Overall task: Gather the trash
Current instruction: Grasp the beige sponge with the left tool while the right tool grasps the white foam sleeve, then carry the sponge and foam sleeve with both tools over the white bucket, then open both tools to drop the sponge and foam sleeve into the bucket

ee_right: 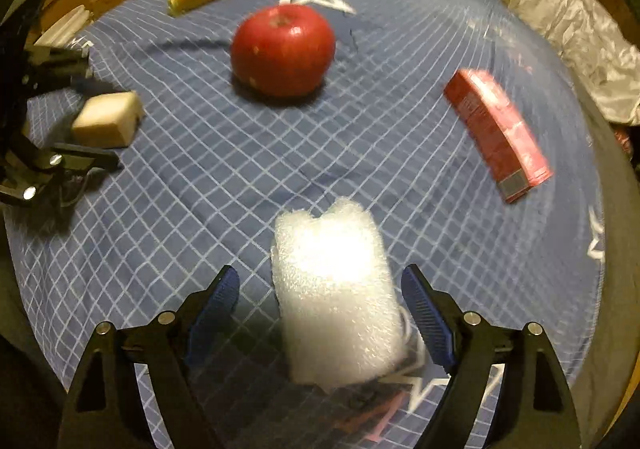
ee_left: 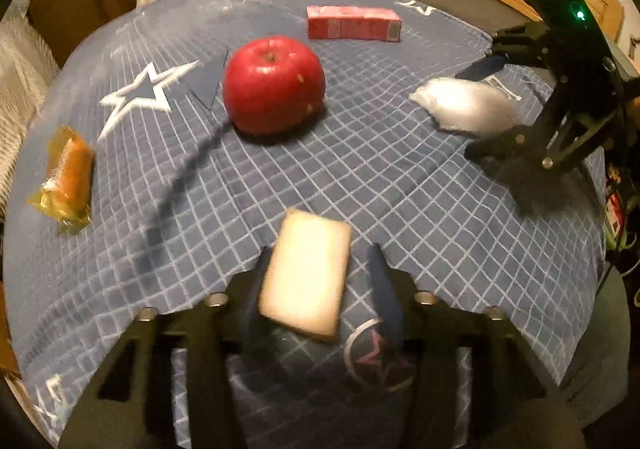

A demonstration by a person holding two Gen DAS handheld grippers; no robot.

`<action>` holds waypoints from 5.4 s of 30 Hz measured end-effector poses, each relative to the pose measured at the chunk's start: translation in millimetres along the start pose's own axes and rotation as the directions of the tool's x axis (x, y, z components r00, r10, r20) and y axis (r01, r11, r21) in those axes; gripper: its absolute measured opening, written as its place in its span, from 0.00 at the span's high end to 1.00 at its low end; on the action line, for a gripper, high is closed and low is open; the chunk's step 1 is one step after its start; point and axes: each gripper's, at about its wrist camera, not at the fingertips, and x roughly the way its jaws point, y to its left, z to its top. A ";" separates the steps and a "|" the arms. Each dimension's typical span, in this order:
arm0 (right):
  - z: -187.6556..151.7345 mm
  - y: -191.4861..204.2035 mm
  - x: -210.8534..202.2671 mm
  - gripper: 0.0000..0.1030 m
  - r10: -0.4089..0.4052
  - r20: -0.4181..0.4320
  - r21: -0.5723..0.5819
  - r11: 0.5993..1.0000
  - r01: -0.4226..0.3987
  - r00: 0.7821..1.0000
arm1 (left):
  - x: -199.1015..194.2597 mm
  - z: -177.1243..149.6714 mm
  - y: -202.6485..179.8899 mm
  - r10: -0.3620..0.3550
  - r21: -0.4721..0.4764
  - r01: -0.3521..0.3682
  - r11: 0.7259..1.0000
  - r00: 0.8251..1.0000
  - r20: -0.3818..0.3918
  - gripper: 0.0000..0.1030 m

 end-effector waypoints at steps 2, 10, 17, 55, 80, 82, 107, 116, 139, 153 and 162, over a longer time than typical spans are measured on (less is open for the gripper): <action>-2.5 0.0 -0.4 0.38 0.028 0.020 0.022 0.999 -0.028 0.999 | -0.8 -0.5 -0.8 0.009 -0.018 -0.009 1.000 1.000 0.008 0.63; -30.1 16.9 -23.5 0.47 -0.054 0.176 0.142 0.989 0.029 0.983 | -25.2 -18.1 -2.9 0.054 -0.138 -0.039 0.990 0.993 0.100 0.70; -62.6 53.1 -73.9 0.47 -0.157 0.422 0.351 0.936 -0.001 0.893 | -85.8 -39.1 -2.4 0.201 -0.319 -0.116 0.941 0.948 0.247 0.70; -66.9 160.2 -227.0 0.46 -0.397 0.689 0.435 0.895 0.092 0.606 | -210.0 -59.9 -24.1 0.494 -0.472 -0.266 0.841 0.733 0.468 0.69; 131.9 326.7 -212.9 0.46 -0.044 0.729 0.070 0.997 -0.010 0.683 | -282.1 -150.9 106.2 0.680 -0.669 -0.362 0.649 0.670 0.297 0.69; 145.1 343.9 -210.2 0.46 -0.012 0.724 0.040 0.999 -0.024 0.689 | -286.9 -160.0 116.9 0.691 -0.686 -0.366 0.629 0.668 0.278 0.69; 338.4 536.3 -158.7 0.46 0.252 0.521 -0.259 0.957 -0.131 0.815 | -330.9 -277.2 262.3 0.720 -0.800 -0.413 0.436 0.693 0.035 0.69; 414.4 590.8 -102.4 0.46 0.313 0.282 -0.322 0.921 -0.218 0.907 | -320.3 -300.8 317.1 0.604 -0.798 -0.372 0.475 0.797 -0.012 0.69; 451.4 604.1 -30.2 0.46 0.305 0.058 -0.336 0.903 -0.269 0.951 | -288.2 -315.5 369.5 0.494 -0.794 -0.369 0.484 0.864 -0.101 0.69; 455.1 603.6 -33.9 0.27 0.319 0.099 -0.334 0.903 -0.271 0.942 | -291.5 -329.5 380.0 0.546 -0.806 -0.422 0.414 0.824 -0.151 0.36; 439.7 579.9 -54.8 0.27 0.384 0.157 -0.301 0.896 -0.326 0.910 | -312.4 -336.7 366.1 0.578 -0.835 -0.390 0.388 0.809 -0.109 0.36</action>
